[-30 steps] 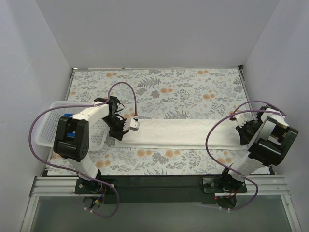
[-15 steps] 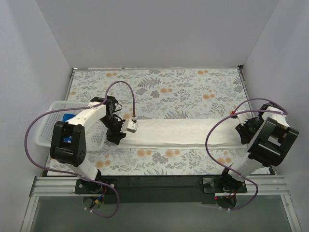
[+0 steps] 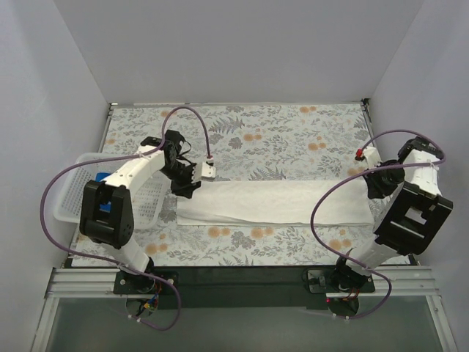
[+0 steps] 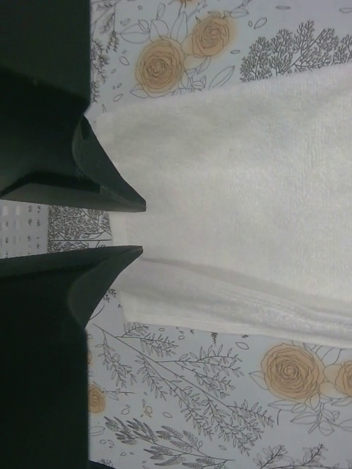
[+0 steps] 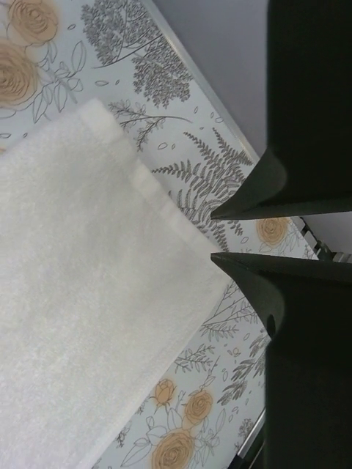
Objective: Roll the towels
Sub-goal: Fold the towel
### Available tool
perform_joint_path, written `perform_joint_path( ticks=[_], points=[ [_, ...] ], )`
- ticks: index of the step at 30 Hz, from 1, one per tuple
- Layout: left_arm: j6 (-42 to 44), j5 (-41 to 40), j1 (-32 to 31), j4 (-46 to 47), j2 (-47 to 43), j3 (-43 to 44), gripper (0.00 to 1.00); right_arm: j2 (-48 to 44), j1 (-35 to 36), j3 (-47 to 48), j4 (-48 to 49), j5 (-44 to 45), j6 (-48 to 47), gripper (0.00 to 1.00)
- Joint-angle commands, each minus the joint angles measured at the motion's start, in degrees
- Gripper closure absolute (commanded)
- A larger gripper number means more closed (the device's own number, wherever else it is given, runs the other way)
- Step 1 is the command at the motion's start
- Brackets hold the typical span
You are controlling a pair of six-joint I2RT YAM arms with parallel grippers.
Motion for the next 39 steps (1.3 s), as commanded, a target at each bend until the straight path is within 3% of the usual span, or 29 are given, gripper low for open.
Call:
perform_joint_path(
  ticks=[1,7,21,25,30,34,39],
  points=[
    [-5.2,-3.1,-2.2,5.2,3.5,-0.4,0.78,1.6,2.3,-1.1,-3.5,-1.7,2.9,0.75],
    [-5.9,-7.7,-3.2,8.4,5.4,-4.1,0.79,2.2,5.6,-7.0,4.1,1.9,6.4,0.76],
    [4.7,-9.2,-4.5,-6.1,-2.9,-12.6,0.83,4.5,6.7,-10.9,7.8,6.8,7.6,0.77],
    [4.6,-8.1,-4.5,-6.3,-5.2,-11.8,0.83,3.6,6.7,-11.2,7.5,6.8,7.4,0.77],
    [-2.4,-2.6,-4.5,-1.5,-4.8,-4.3,0.81,1.4,6.7,-9.2,6.3,4.0,8.1,0.8],
    [-17.6,-6.8,-4.7,10.2,-1.4,-1.4,0.78,1.9,6.8,-4.9,5.7,1.1,13.1,0.8],
    [-27.7,-13.1,-4.7,15.9,6.3,1.8,0.8,6.1,7.0,1.5,7.3,-1.3,20.4,0.76]
  ],
)
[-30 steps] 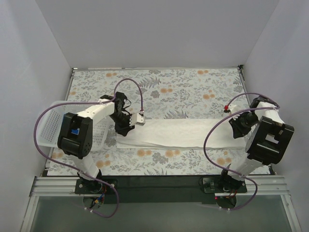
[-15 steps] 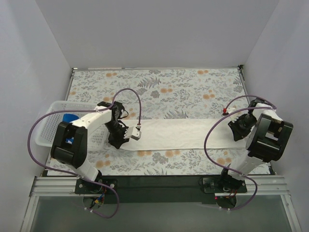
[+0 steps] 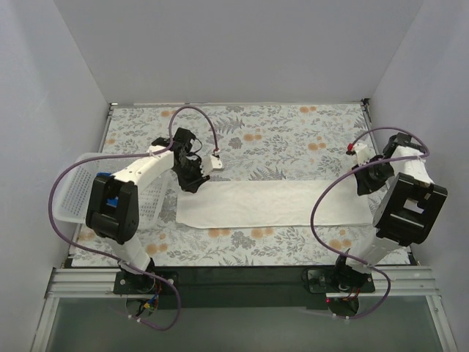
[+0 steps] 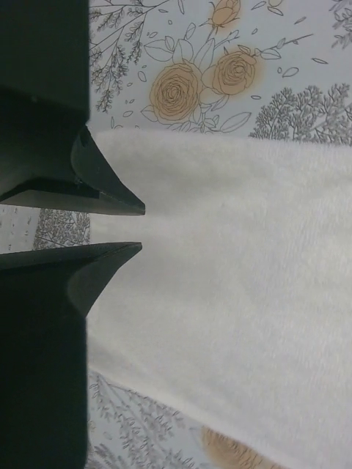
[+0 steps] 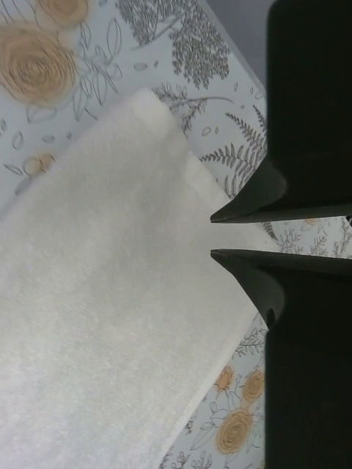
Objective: Roll the towels
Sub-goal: Fold the towel
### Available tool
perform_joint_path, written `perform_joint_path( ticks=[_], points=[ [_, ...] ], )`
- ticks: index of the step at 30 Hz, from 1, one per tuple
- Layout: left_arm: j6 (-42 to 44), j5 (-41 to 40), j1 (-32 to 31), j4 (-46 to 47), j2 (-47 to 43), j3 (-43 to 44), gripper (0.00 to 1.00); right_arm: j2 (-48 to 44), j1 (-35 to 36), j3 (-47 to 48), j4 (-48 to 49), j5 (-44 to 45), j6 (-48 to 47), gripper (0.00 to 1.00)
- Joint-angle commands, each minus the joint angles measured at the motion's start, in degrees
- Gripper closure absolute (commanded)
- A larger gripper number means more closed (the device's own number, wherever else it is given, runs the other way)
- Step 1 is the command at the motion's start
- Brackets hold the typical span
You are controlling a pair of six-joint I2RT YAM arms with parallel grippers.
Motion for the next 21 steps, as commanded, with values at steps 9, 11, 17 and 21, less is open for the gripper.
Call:
perform_joint_path(
  ticks=[9,11,17,21],
  points=[
    [-19.7,-15.3,-0.3,15.4,8.6,-1.1,0.9,8.2,3.7,1.5,12.6,0.3,15.7,0.86],
    [-19.9,-16.2,-0.3,15.7,9.2,-1.7,0.92,10.0,3.9,-0.2,14.9,3.3,16.1,0.87],
    [-19.7,-23.9,0.6,15.9,14.2,0.2,0.96,12.9,1.8,-2.6,21.7,13.1,16.3,0.89],
    [-20.0,-22.9,1.1,14.6,19.4,6.7,0.98,11.4,-0.1,-4.1,21.5,13.9,13.7,0.88]
  ],
)
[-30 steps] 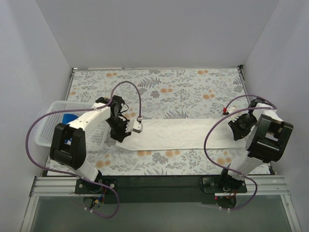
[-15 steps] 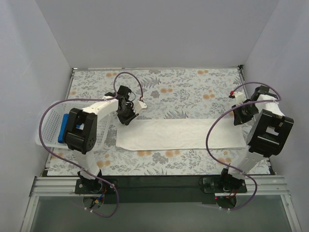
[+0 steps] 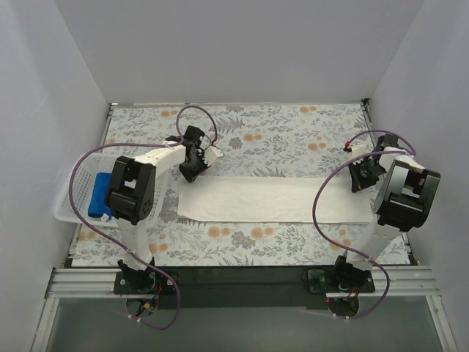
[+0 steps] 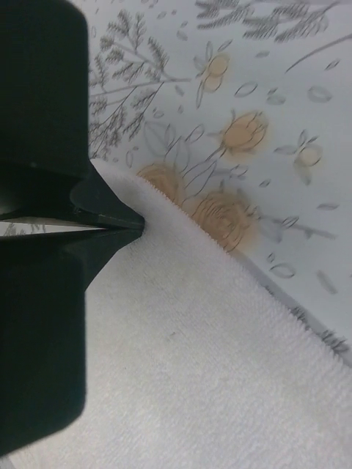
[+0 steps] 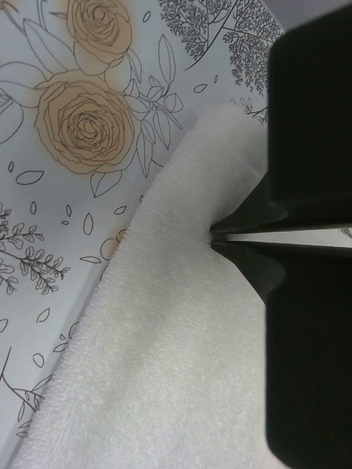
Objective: Roll the towels
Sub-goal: Fold the towel
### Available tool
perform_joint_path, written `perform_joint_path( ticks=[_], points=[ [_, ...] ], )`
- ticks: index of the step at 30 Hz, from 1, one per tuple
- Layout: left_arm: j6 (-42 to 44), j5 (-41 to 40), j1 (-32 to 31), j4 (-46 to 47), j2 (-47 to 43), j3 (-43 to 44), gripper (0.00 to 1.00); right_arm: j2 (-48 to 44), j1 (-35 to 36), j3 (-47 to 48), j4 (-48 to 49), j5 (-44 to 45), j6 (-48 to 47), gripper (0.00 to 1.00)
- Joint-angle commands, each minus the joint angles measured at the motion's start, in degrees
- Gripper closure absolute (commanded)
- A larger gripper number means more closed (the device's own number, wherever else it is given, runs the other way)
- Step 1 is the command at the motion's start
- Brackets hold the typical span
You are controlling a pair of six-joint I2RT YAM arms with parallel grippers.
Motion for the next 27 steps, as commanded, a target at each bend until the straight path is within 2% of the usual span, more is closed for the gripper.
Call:
perform_joint_path(
  ticks=[1,5,6,8,9,14,16,17,18,20,22,26,27],
  points=[
    [0.2,-4.2,1.3,2.4,6.6,4.0,0.98,0.8,-3.1,-4.1,5.2,9.6,-3.6,0.88],
    [1.2,-2.7,1.3,2.1,14.0,12.7,0.99,-1.0,-3.1,-5.3,3.7,7.0,-4.1,0.87],
    [0.9,0.4,1.4,1.4,15.0,17.2,0.98,-1.0,-3.0,-4.1,3.7,6.6,-3.6,0.86],
    [-0.5,2.1,1.3,-0.9,16.7,20.5,0.97,0.3,-3.0,-1.5,3.5,5.8,-2.3,0.86],
    [-0.9,2.6,1.3,-1.5,16.9,21.9,0.97,1.3,-3.0,2.8,3.2,5.7,-0.7,0.86],
    [-2.0,1.4,1.4,-2.5,13.1,19.0,0.92,9.1,-2.1,15.2,1.6,5.7,2.5,0.85],
    [-2.5,1.3,1.4,-2.3,9.7,16.2,0.89,10.3,-1.8,19.2,0.0,4.7,3.6,0.82],
    [-2.7,1.6,1.4,-2.4,8.7,15.4,0.85,10.1,-1.9,19.9,-0.7,4.0,3.9,0.8],
    [-2.7,2.2,1.4,-2.5,7.8,14.9,0.82,9.8,-1.8,20.4,-2.0,3.6,4.4,0.74],
    [-3.5,3.3,1.4,-3.3,5.5,14.8,0.75,7.1,-1.8,19.7,-3.0,3.4,5.6,0.7],
    [-4.3,4.5,1.4,-4.3,3.8,15.0,0.72,3.4,-2.4,18.3,-3.5,4.3,8.0,0.6],
    [-5.7,6.8,1.3,-4.6,1.2,14.6,0.68,-2.0,-4.3,11.7,-3.6,5.4,12.5,0.5],
    [-5.8,7.2,1.3,-4.8,0.9,14.5,0.61,-2.5,-4.5,10.6,-3.6,5.6,13.2,0.5]
  ],
)
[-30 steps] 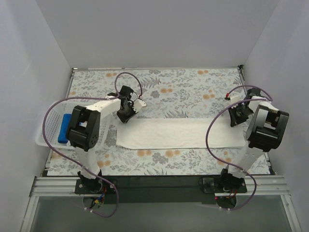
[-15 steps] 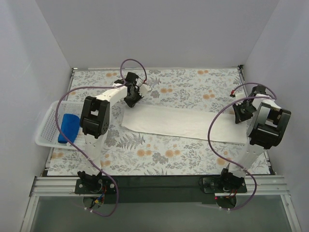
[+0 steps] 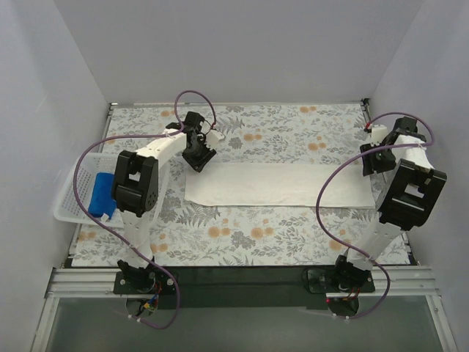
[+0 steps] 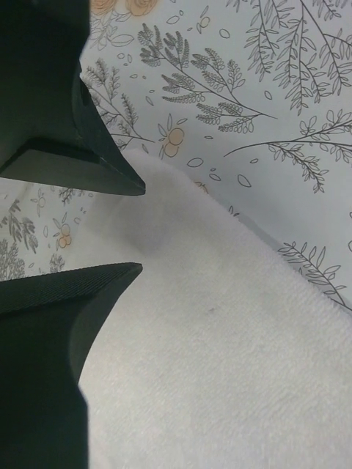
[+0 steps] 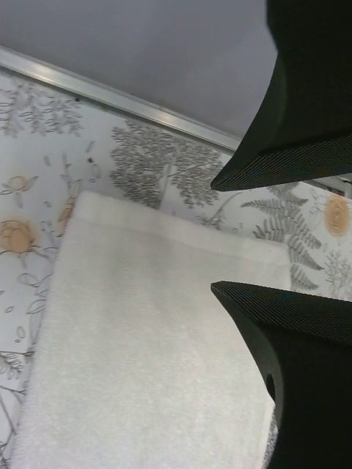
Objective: Roll the towels
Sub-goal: Fold the towel
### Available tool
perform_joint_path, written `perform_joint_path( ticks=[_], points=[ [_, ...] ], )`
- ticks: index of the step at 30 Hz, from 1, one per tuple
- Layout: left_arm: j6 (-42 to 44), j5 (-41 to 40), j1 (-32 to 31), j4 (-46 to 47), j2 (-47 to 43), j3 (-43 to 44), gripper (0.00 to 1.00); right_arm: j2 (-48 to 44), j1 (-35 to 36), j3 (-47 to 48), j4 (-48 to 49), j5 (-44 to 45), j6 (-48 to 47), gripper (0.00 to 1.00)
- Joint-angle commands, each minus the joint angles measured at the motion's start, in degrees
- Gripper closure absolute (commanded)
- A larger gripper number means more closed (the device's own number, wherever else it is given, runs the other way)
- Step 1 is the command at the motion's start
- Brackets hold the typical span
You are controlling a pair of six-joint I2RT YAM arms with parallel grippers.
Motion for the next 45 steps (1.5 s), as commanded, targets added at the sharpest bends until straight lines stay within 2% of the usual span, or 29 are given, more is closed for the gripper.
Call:
perform_joint_path(
  ticks=[1,9,20,23,26,27,29,30,31,34,36,37,44,45],
  points=[
    [-2.0,2.9,0.2,-1.3,-7.1,-0.7,0.6,-5.5,-1.9,-3.9,-2.1,1.8,5.4,0.5],
    [-2.6,4.0,0.2,-1.9,-8.7,-0.7,0.57,-4.6,-3.1,-9.4,1.3,4.1,12.0,0.51],
    [-2.9,4.8,0.2,-2.9,-9.1,-0.7,0.55,0.5,-3.7,-11.8,3.9,2.5,14.4,0.52],
    [-2.8,4.4,0.2,-2.9,-8.8,-0.5,0.55,1.8,-3.6,-12.7,4.5,1.7,15.1,0.58],
    [-2.7,4.0,0.2,-2.7,-8.7,-0.2,0.55,2.4,-3.6,-14.6,4.9,1.5,15.2,0.68],
    [-2.7,4.0,0.2,-2.6,-8.7,-0.2,0.55,2.2,-3.6,-16.0,5.0,1.2,14.9,0.75],
    [-2.8,3.8,0.2,-2.5,-8.6,-0.2,0.55,1.9,-3.5,-17.4,5.4,0.6,14.5,0.8],
    [-2.9,3.7,0.2,-2.2,-8.6,-0.4,0.55,1.7,-3.5,-18.1,5.7,0.9,14.3,0.91],
    [-2.9,3.7,0.2,-2.3,-8.4,-0.4,0.54,1.1,-3.5,-18.7,6.0,1.4,14.1,0.98],
    [-3.1,4.3,0.2,-2.2,-8.7,-0.7,0.54,-0.2,-3.6,-17.8,5.5,2.0,13.2,0.99],
    [-3.4,5.0,0.2,-2.0,-9.4,-0.9,0.4,-1.8,-3.7,-16.3,4.5,2.0,12.9,0.99],
    [-3.3,5.2,0.2,-1.9,-9.7,-1.2,0.37,-2.5,-3.7,-14.3,4.0,1.8,12.3,0.99],
    [-3.1,9.8,0.5,-2.2,-12.0,-1.0,0.37,-8.7,-2.9,-6.1,-5.7,-5.8,10.0,0.99],
    [-3.2,11.5,0.5,-2.6,-12.2,-0.9,0.26,-9.8,-2.1,-6.0,-6.5,-6.4,9.9,0.99]
  ],
)
